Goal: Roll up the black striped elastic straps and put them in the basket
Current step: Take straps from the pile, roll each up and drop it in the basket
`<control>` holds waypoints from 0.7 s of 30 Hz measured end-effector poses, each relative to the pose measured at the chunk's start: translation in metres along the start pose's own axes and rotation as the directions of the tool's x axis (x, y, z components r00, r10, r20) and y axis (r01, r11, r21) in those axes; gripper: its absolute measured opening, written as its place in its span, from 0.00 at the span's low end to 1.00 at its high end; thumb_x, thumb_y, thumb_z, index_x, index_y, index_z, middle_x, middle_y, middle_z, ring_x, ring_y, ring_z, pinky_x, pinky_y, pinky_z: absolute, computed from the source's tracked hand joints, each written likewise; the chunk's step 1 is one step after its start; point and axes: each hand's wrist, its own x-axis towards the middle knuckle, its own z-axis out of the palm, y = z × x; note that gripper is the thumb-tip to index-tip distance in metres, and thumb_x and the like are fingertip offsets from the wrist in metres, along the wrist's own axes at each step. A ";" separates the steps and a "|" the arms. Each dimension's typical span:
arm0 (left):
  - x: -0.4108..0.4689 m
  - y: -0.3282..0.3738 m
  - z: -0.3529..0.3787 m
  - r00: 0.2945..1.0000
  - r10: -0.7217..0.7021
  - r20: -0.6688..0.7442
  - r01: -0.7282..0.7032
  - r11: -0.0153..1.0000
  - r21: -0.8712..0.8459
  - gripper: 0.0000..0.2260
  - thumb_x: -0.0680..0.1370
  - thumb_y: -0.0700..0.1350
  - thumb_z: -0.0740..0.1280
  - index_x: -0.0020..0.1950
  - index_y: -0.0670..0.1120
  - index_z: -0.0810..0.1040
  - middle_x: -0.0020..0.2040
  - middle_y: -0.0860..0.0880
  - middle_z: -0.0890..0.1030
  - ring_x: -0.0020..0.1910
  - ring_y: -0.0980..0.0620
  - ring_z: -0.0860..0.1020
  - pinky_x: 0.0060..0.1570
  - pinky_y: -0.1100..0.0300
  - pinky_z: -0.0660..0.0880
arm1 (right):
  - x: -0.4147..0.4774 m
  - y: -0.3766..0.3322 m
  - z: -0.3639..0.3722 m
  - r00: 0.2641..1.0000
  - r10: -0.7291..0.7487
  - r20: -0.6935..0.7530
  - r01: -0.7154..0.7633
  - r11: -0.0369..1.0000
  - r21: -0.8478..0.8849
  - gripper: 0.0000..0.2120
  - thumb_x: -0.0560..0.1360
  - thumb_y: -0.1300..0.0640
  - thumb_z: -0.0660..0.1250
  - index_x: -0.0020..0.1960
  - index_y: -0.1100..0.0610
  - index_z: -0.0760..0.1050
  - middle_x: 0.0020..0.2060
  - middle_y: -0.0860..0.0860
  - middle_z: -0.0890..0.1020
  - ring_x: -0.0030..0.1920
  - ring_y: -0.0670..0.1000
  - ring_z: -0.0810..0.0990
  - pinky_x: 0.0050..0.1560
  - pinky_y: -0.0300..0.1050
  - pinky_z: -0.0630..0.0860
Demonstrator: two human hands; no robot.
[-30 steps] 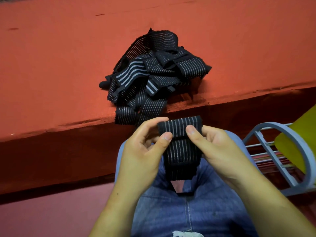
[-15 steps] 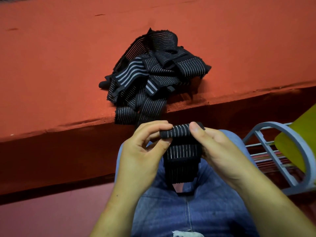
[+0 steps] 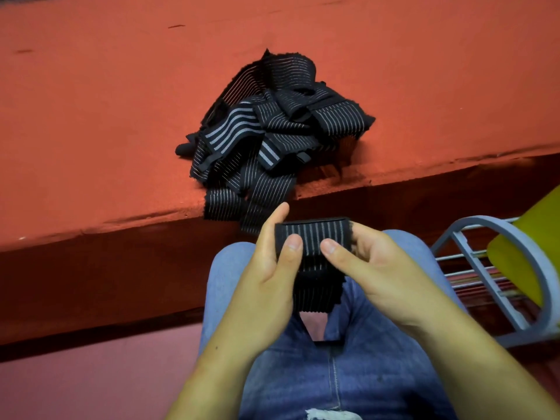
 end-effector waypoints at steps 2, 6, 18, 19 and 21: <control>-0.001 -0.001 0.001 1.000 0.013 -0.027 -0.013 1.000 0.024 0.20 0.86 0.48 0.57 0.79 0.55 0.64 0.62 0.57 0.83 0.61 0.66 0.79 0.59 0.72 0.73 | 0.000 0.003 0.005 1.000 -0.006 -0.003 0.006 0.999 -0.044 0.11 0.85 0.53 0.65 0.64 0.53 0.80 0.58 0.51 0.87 0.61 0.50 0.85 0.65 0.52 0.80; -0.001 -0.002 0.003 1.000 0.020 -0.017 -0.019 0.999 0.036 0.20 0.86 0.49 0.57 0.78 0.57 0.64 0.61 0.56 0.84 0.61 0.62 0.81 0.64 0.62 0.76 | 0.002 0.005 0.011 0.997 -0.050 -0.052 0.045 0.994 -0.095 0.12 0.82 0.47 0.64 0.61 0.50 0.81 0.56 0.48 0.87 0.59 0.49 0.85 0.65 0.60 0.79; 0.004 -0.006 -0.005 0.999 -0.004 0.034 0.005 1.000 -0.020 0.17 0.82 0.43 0.67 0.72 0.51 0.75 0.57 0.58 0.85 0.57 0.60 0.83 0.53 0.69 0.77 | 0.004 0.005 0.002 0.989 -0.106 -0.100 0.101 0.993 -0.055 0.11 0.82 0.49 0.66 0.58 0.53 0.83 0.53 0.53 0.88 0.56 0.54 0.87 0.61 0.60 0.82; 0.004 -0.006 -0.006 0.999 0.005 0.036 -0.004 1.000 -0.024 0.16 0.83 0.43 0.67 0.71 0.50 0.76 0.57 0.56 0.85 0.58 0.58 0.83 0.55 0.67 0.78 | 0.004 0.005 0.003 0.990 -0.097 -0.102 0.093 0.995 -0.043 0.12 0.81 0.48 0.66 0.58 0.53 0.83 0.54 0.53 0.88 0.56 0.54 0.87 0.61 0.59 0.82; 0.005 -0.005 -0.006 0.999 0.029 0.028 -0.028 0.999 -0.046 0.14 0.83 0.42 0.67 0.68 0.48 0.78 0.57 0.51 0.86 0.58 0.52 0.83 0.58 0.61 0.79 | 0.003 0.004 0.004 0.994 -0.059 -0.097 0.059 0.998 -0.004 0.15 0.79 0.47 0.67 0.58 0.54 0.83 0.54 0.52 0.88 0.57 0.53 0.87 0.62 0.55 0.82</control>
